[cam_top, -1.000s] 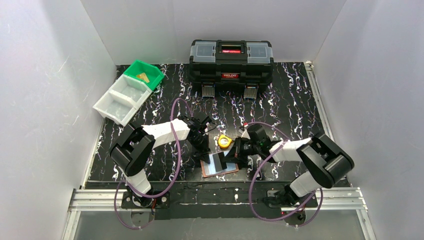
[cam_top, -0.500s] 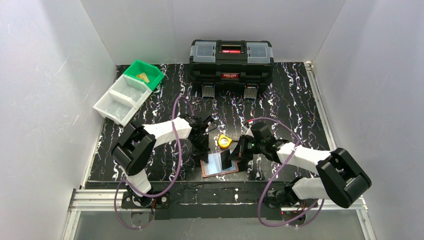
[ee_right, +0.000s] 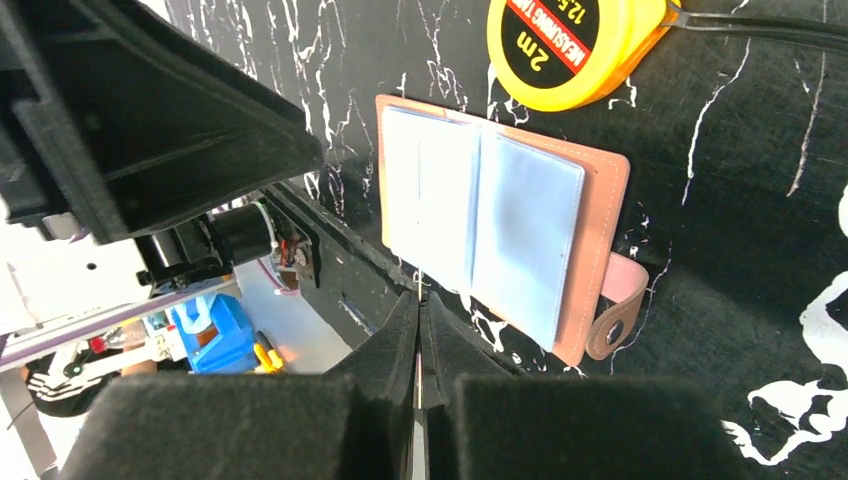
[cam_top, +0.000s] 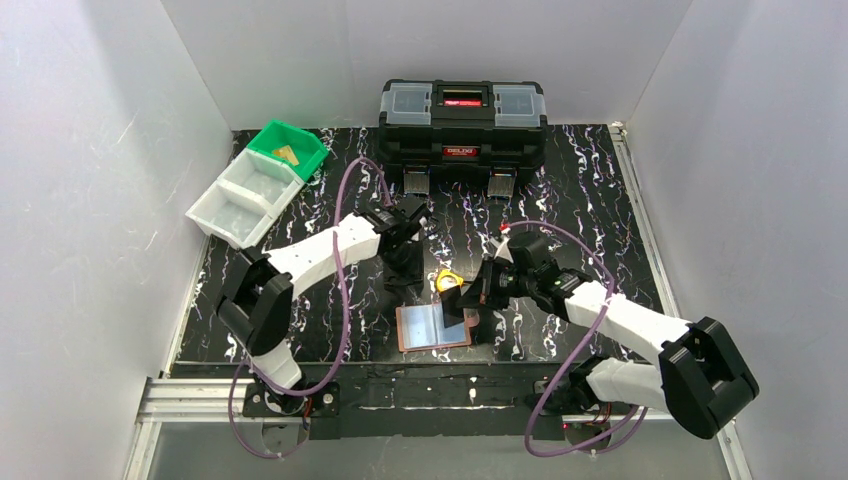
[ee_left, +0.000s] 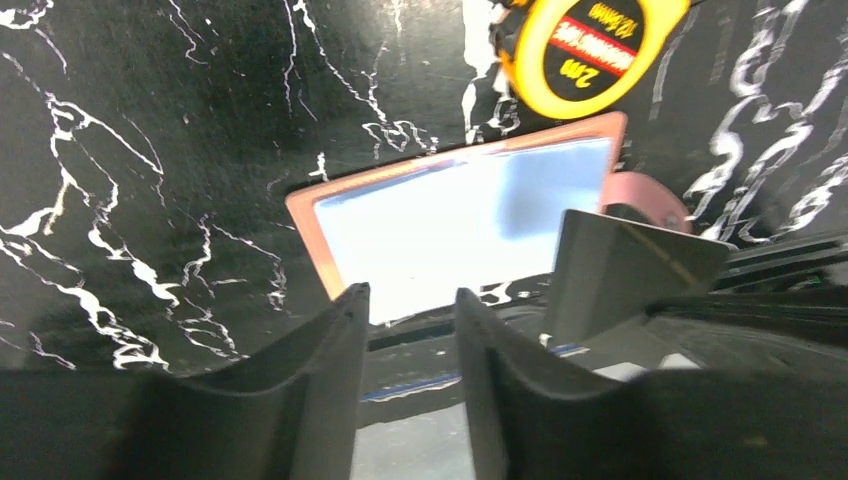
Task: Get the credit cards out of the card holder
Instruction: Remove the credit card from the card holder, then place the credit card in the storage box.
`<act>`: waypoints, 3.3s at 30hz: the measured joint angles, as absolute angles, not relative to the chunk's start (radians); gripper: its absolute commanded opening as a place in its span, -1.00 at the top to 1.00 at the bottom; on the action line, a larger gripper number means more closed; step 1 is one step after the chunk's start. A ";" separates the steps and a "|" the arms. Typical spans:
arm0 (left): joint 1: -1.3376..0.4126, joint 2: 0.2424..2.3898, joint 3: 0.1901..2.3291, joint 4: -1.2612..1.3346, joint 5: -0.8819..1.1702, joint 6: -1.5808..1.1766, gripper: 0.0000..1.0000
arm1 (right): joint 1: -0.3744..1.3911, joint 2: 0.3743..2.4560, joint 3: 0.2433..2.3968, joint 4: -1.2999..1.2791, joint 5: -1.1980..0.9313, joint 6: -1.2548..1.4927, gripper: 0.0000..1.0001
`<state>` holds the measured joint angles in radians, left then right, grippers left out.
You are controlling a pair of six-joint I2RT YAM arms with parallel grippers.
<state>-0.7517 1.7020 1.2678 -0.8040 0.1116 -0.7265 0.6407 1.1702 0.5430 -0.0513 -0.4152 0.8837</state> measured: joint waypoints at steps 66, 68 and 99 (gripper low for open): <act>-0.491 1.376 1.003 -0.208 0.852 -0.970 0.55 | 0.514 1.264 0.704 0.354 -0.815 1.257 0.97; -0.492 1.372 1.003 -0.194 0.857 -0.981 0.79 | 0.517 1.262 0.704 0.348 -0.811 1.257 0.93; -0.198 1.668 1.534 -0.672 0.054 -0.875 1.00 | 0.377 1.239 1.082 -0.668 -0.281 0.682 -0.97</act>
<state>-0.1978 1.6676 1.5341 -0.6716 0.0544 -0.8749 0.3771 1.2392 1.0824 -0.6678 -0.2806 0.6819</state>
